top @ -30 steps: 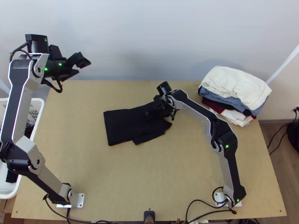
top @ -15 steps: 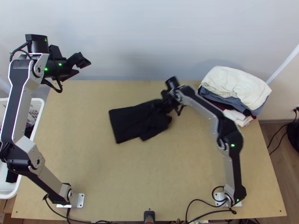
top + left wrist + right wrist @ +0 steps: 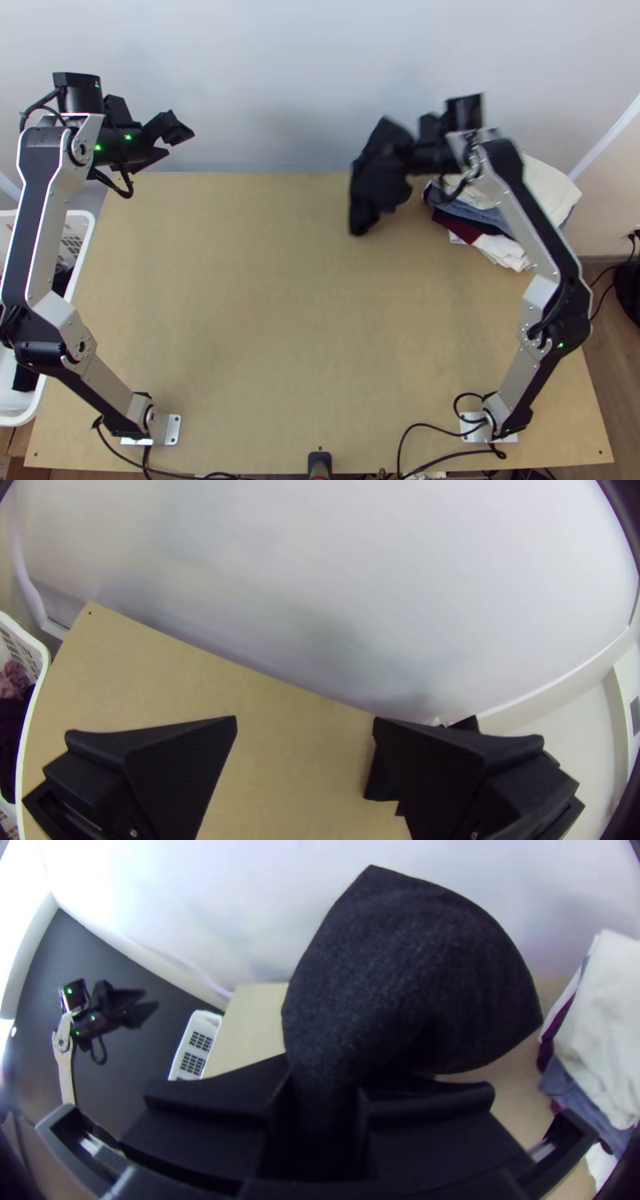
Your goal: Fold the t-shirt
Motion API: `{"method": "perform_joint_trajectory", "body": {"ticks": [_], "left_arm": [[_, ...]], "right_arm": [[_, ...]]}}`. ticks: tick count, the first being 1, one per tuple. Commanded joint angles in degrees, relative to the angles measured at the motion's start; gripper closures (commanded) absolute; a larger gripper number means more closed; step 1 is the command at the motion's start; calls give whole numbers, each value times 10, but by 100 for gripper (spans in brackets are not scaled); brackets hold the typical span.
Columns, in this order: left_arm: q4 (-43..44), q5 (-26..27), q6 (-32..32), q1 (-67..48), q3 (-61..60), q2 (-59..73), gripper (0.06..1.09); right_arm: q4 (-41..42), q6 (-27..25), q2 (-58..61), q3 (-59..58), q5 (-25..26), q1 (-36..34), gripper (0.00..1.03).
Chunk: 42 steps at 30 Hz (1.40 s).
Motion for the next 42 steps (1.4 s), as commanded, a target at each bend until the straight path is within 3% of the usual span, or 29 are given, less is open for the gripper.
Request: {"method": "perform_joint_trajectory", "body": {"ticks": [1, 6, 16, 24, 42], "left_arm": [[-2, -4, 6, 4, 17, -22, 10], [-2, -4, 6, 4, 17, -23, 10], [-2, -4, 6, 4, 17, -22, 10], [-2, -4, 5, 4, 19, -22, 10], [-2, -4, 4, 4, 20, -29, 10]], "right_arm": [[8, 28, -21, 79, -19, -43, 100], [45, 77, -11, 141, -41, -107, 100], [134, 198, -5, 161, -31, -204, 100], [127, 194, 0, 142, -27, -240, 100], [89, 121, 18, 65, -31, -267, 100]]}}
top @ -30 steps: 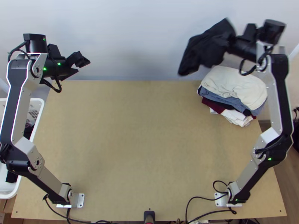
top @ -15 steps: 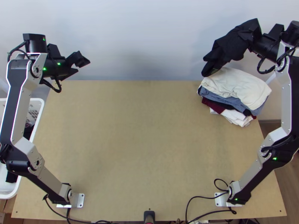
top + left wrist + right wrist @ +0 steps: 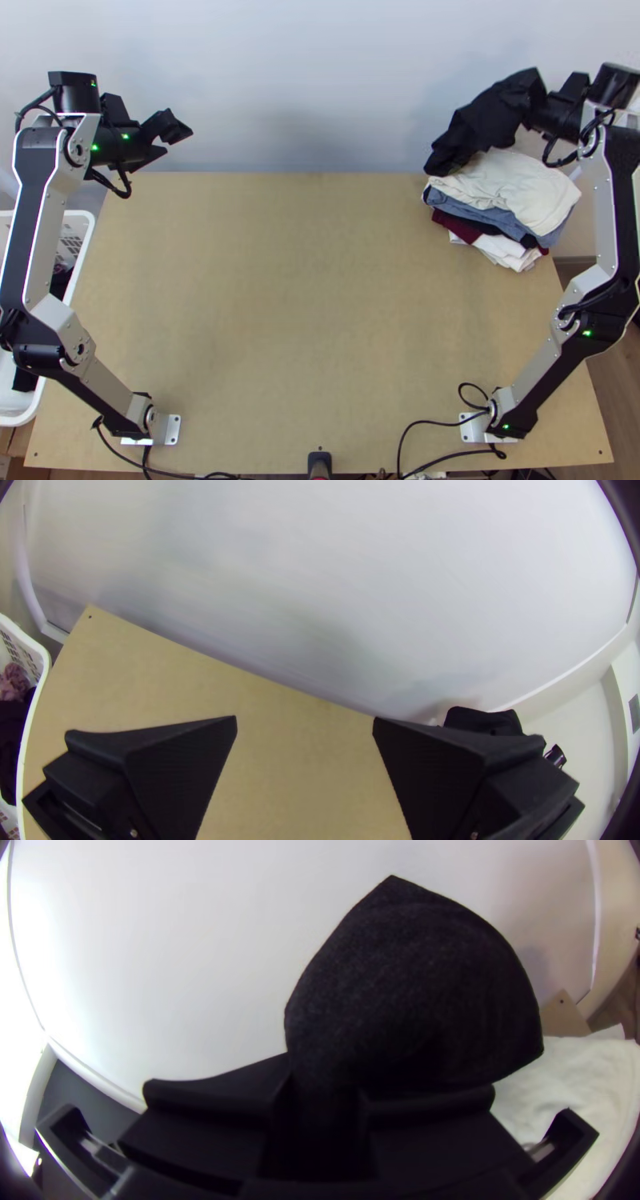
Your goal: Fold the t-shirt
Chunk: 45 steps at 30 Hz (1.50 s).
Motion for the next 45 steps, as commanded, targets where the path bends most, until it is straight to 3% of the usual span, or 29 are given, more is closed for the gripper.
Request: {"method": "perform_joint_trajectory", "body": {"ticks": [1, 11, 25, 26, 29, 30, 33, 41, 45], "left_arm": [[-2, -4, 4, 5, 18, -22, 10], [-2, -3, 5, 7, 18, -20, 10], [-1, 1, 5, -3, 19, -18, 10], [-1, 1, 5, -3, 19, -17, 10], [-1, 2, 5, -4, 18, -17, 10], [-1, 2, 5, -4, 18, -17, 10], [-2, 2, 5, -5, 18, -17, 10], [-4, 2, 5, -5, 18, -19, 10], [-5, 2, 4, -5, 19, -20, 10]], "right_arm": [[-1, -23, -7, -21, -4, -17, 100], [-72, -84, -25, -35, 1, -68, 100], [-89, -178, -87, -124, 32, -130, 99], [-91, -185, -90, -130, 36, -133, 85], [-111, -205, -100, -143, 47, -145, 15], [-113, -210, -104, -150, 56, -150, 5], [-113, -237, -114, -172, 76, -172, 4], [-102, -295, -136, -211, 201, -226, 4], [-25, -312, -184, -254, 241, -227, 4]]}}
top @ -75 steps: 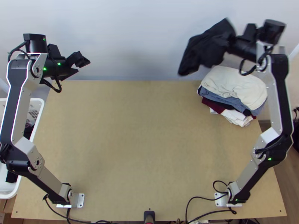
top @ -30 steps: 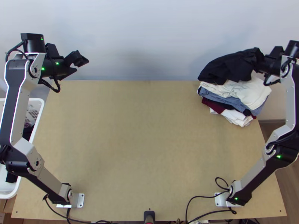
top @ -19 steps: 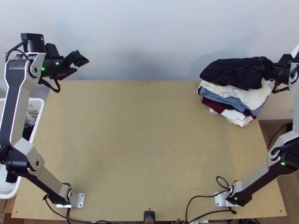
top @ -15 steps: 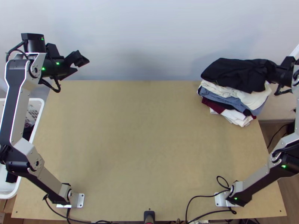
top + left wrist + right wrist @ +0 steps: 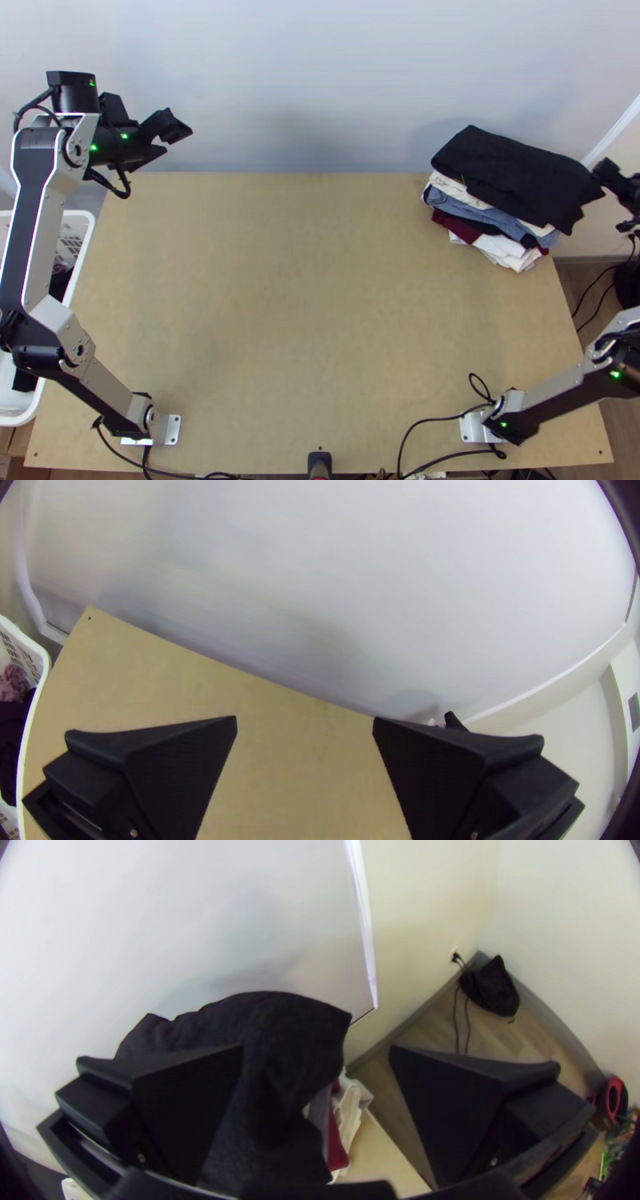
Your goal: Fold the t-shirt
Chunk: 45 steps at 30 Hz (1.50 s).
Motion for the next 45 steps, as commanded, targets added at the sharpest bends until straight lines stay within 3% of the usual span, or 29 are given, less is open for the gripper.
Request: {"method": "perform_joint_trajectory", "body": {"ticks": [1, 6, 9, 12, 20, 23, 28, 34, 45], "left_arm": [[-5, 2, 4, -3, 19, -18, 10], [-4, 1, 2, 2, 28, -21, 10], [-3, -4, 3, 9, 30, -24, 10], [-2, -9, 3, 26, 32, -26, 10], [41, -91, 2, 72, 34, -46, 10], [61, -125, 3, 81, 35, -59, 10], [66, -131, 5, 91, 33, -66, 10], [67, -131, -2, 97, 32, -72, 10], [85, -149, 9, 148, 34, -103, 10]], "right_arm": [[60, -23, -69, -36, 13, 10, 4], [225, -53, -143, -135, 21, 92, 4], [287, -90, -145, -182, 68, 150, 4], [346, -92, -112, -222, 92, 178, 4], [340, -4, 24, -226, 169, 181, 4], [275, 29, 44, -220, 171, 173, 4], [274, 30, 5, -201, 171, 177, 4], [312, 14, -9, -136, 186, 209, 4], [395, -102, 84, -134, 215, 301, 4]]}}
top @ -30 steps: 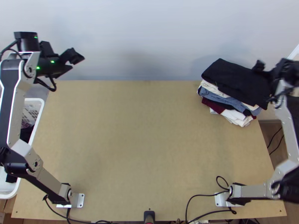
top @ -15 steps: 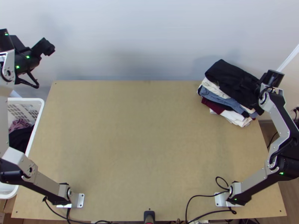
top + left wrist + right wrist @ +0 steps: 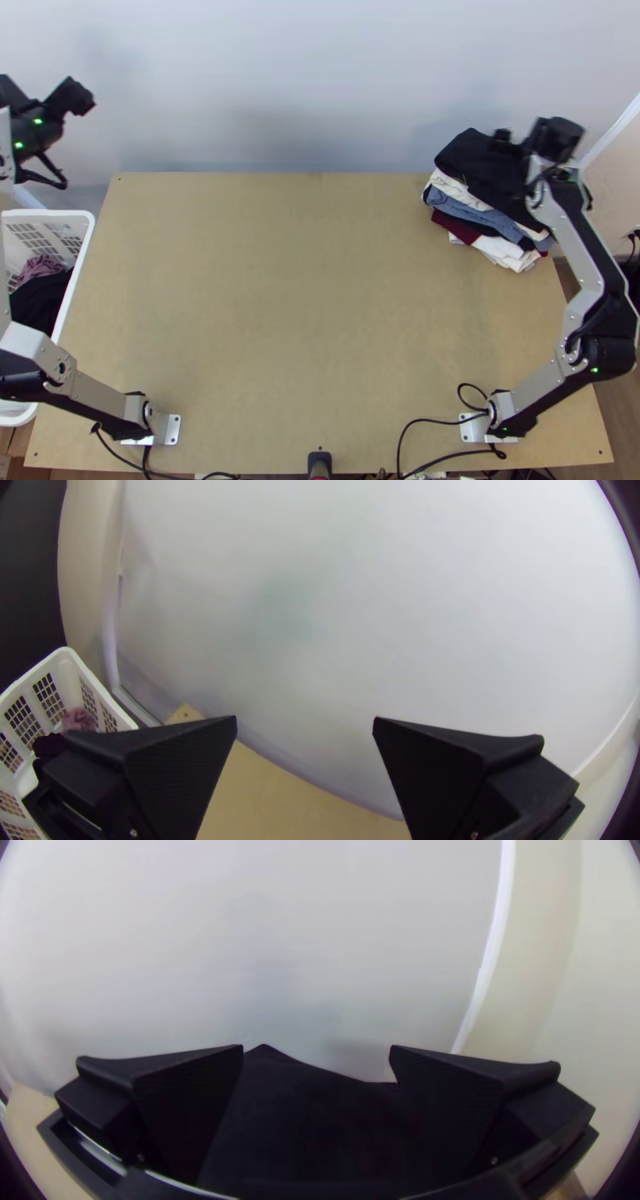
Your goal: Fold the t-shirt
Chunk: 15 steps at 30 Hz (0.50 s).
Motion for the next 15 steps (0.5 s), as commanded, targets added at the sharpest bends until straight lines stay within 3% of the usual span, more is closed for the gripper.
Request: {"method": "perform_joint_trajectory", "body": {"ticks": [1, 6, 15], "left_arm": [[14, -5, 9, 27, 16, -32, 10], [16, -5, 14, 58, 15, -46, 10], [43, -6, 37, 98, -8, -99, 10]], "right_arm": [[5, -36, 68, 4, 9, 7, 4], [-2, -38, 103, 4, 25, 7, 4], [-27, -26, -76, 65, 34, 10, 4]]}}
